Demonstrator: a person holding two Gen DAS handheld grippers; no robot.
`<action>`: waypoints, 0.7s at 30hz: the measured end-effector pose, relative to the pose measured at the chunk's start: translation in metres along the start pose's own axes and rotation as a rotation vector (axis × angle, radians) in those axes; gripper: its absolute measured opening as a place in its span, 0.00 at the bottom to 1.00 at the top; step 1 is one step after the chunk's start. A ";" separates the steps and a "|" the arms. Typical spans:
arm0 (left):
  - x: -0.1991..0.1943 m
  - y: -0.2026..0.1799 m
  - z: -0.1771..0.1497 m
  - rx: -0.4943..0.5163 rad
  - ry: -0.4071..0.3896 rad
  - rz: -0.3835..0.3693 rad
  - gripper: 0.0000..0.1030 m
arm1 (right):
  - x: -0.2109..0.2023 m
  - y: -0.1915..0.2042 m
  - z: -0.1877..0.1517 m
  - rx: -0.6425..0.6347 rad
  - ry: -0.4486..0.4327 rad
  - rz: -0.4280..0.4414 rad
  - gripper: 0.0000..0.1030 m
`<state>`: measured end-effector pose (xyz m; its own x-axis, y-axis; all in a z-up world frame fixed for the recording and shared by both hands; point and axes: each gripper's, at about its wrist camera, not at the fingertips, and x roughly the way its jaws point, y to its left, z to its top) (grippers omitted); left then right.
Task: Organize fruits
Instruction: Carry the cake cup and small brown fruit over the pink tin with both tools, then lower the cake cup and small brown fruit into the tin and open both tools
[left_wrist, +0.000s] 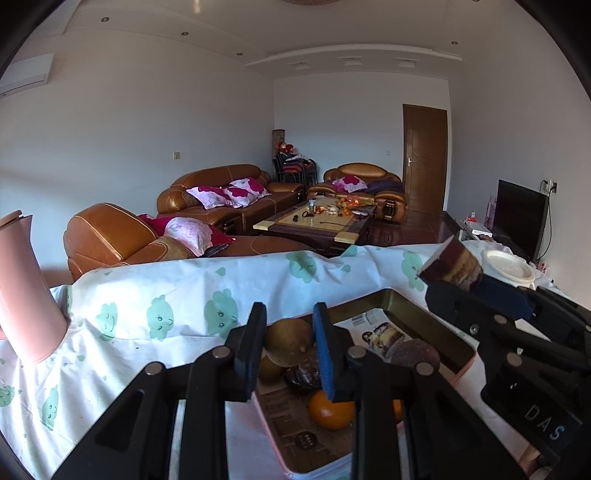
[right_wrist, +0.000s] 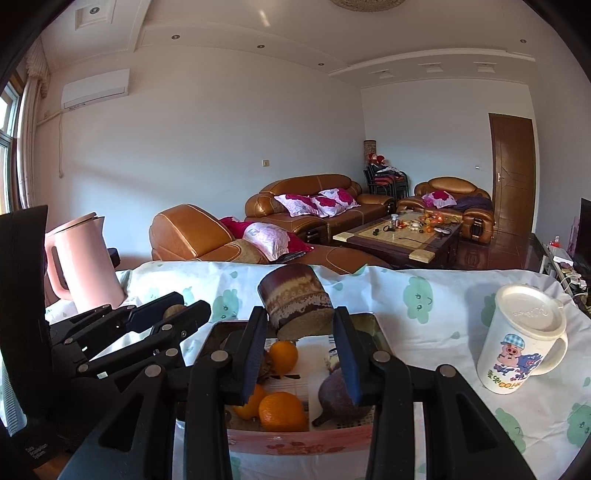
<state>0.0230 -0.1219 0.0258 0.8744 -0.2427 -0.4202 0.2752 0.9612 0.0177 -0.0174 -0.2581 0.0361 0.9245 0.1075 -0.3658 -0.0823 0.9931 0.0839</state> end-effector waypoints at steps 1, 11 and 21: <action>0.002 -0.003 0.001 0.001 0.003 -0.007 0.27 | 0.000 -0.005 0.000 0.005 0.000 -0.009 0.38; 0.024 -0.015 0.007 -0.021 0.026 -0.039 0.27 | 0.010 -0.029 -0.002 0.013 0.020 -0.075 0.38; 0.057 -0.010 0.006 -0.074 0.113 -0.049 0.27 | 0.036 -0.030 -0.007 -0.012 0.086 -0.111 0.38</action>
<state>0.0723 -0.1462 0.0068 0.8092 -0.2771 -0.5181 0.2825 0.9567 -0.0704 0.0158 -0.2835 0.0136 0.8930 -0.0002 -0.4500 0.0143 0.9995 0.0279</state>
